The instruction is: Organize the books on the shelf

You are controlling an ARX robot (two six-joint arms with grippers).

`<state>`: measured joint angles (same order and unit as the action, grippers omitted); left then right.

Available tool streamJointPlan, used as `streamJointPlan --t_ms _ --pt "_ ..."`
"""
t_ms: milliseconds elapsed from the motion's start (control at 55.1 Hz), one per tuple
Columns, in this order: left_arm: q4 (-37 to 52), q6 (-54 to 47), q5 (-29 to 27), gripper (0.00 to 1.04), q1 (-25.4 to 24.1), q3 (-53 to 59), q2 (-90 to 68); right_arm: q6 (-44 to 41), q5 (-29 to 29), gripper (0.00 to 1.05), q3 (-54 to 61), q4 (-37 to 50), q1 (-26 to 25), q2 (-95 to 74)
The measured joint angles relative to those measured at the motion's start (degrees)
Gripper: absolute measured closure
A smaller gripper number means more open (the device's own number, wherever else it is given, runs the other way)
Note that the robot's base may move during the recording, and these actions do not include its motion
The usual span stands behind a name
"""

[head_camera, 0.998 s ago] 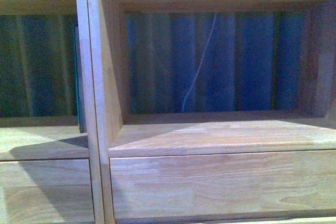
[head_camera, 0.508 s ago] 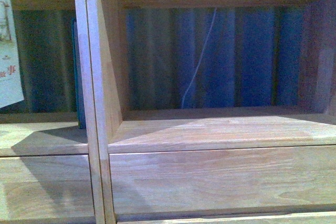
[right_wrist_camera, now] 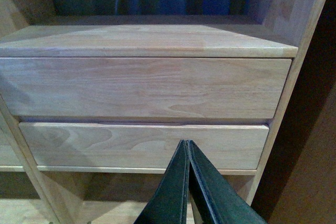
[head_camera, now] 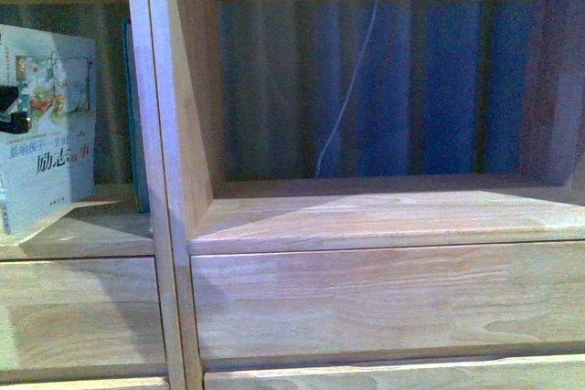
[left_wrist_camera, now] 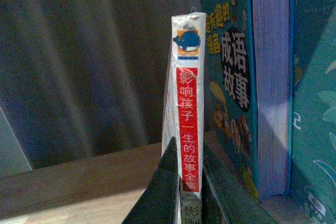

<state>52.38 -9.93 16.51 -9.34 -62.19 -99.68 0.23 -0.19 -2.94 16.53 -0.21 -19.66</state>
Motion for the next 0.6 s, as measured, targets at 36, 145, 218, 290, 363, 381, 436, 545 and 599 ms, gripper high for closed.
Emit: streamJointPlan --t_ms 36,145,218,290,363,381,436,545,599 --pt "-0.3 0.0 -0.3 0.98 0.2 -1.0 -0.5 0.0 0.0 1.02 0.3 -0.5 0.0 0.7" --pt "-1.0 0.1 -1.2 0.98 1.4 -3.4 -1.8 0.0 0.0 1.02 0.9 -1.8 0.0 2.5" --pt "-1.6 -0.1 -1.7 0.98 2.4 -5.1 -2.9 0.0 0.0 1.02 1.7 -1.3 0.0 3.5" --pt "-2.4 -0.3 -2.2 0.98 3.1 -6.6 -4.0 0.0 0.0 1.02 2.2 -1.6 0.0 4.6" --pt "-3.5 -0.5 -3.1 0.98 3.7 -8.5 -5.6 0.0 0.0 1.02 2.2 -2.5 0.0 5.7" --pt "-3.9 -0.6 -3.3 0.98 3.8 -9.2 -6.1 0.0 0.0 1.02 2.2 -2.7 0.0 5.9" --pt "-4.3 -0.8 -3.7 0.98 4.0 -10.1 -6.8 0.0 0.1 1.02 2.2 -3.6 0.0 6.8" --pt "-5.2 -1.4 -4.6 0.98 4.3 -11.6 -8.2 0.0 0.1 1.02 2.2 -5.1 0.0 8.2" --pt "-5.6 -1.7 -4.8 0.98 4.7 -11.7 -8.7 0.0 0.1 1.02 2.2 -6.1 0.0 9.3"
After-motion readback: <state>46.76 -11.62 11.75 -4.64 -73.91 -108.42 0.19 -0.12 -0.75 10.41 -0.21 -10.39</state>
